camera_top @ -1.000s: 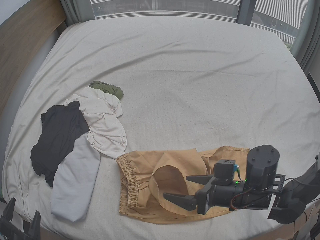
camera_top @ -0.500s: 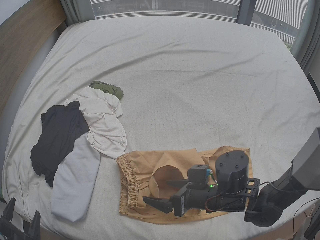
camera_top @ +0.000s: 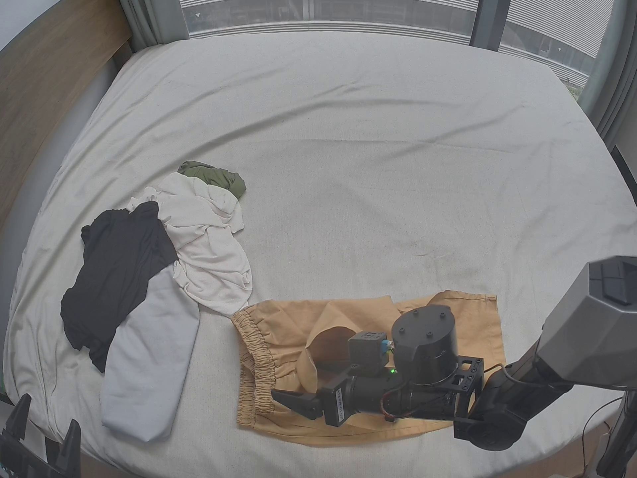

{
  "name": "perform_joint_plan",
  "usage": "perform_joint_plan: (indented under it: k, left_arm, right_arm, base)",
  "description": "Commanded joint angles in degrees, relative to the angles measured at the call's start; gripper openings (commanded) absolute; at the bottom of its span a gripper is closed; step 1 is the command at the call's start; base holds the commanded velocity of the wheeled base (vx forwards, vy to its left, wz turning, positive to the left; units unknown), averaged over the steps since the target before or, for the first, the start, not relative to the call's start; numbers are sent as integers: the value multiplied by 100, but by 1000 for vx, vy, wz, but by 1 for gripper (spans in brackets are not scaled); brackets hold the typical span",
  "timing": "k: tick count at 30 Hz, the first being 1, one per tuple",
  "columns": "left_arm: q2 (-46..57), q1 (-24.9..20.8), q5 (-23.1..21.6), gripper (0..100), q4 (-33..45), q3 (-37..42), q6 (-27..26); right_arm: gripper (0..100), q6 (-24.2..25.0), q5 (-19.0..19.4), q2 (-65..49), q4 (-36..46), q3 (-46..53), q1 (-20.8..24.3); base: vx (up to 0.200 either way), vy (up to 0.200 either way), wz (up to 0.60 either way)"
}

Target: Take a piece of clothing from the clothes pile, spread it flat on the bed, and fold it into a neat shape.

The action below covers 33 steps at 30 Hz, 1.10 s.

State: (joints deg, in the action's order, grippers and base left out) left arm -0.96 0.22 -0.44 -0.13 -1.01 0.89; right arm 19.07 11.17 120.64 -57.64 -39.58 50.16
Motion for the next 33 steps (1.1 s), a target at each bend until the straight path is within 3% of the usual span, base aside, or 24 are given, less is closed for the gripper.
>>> perform_joint_plan:
  k: [1,9,14,25,33]
  left_arm:
    - [88,4,0,100,-4,101,-1]
    - [96,4,0,100,-4,101,-1]
    - [88,4,0,100,-4,101,-1]
    - [88,4,0,100,-4,101,-1]
    - [88,4,0,100,-4,101,-1]
  right_arm:
    - [0,1,-9,109,-2,-41,-121]
    - [0,9,-36,-58,-2,170,-508]
    - [0,-8,-97,-779,-55,908,-982]
    - [0,-8,-62,-1904,-55,1937,-1554]
    - [0,-8,167,-2501,-19,2385,-2169]
  base:
    - [0,0,0]
    - [0,0,0]
    - [0,0,0]
    - [0,0,0]
    - [0,0,0]
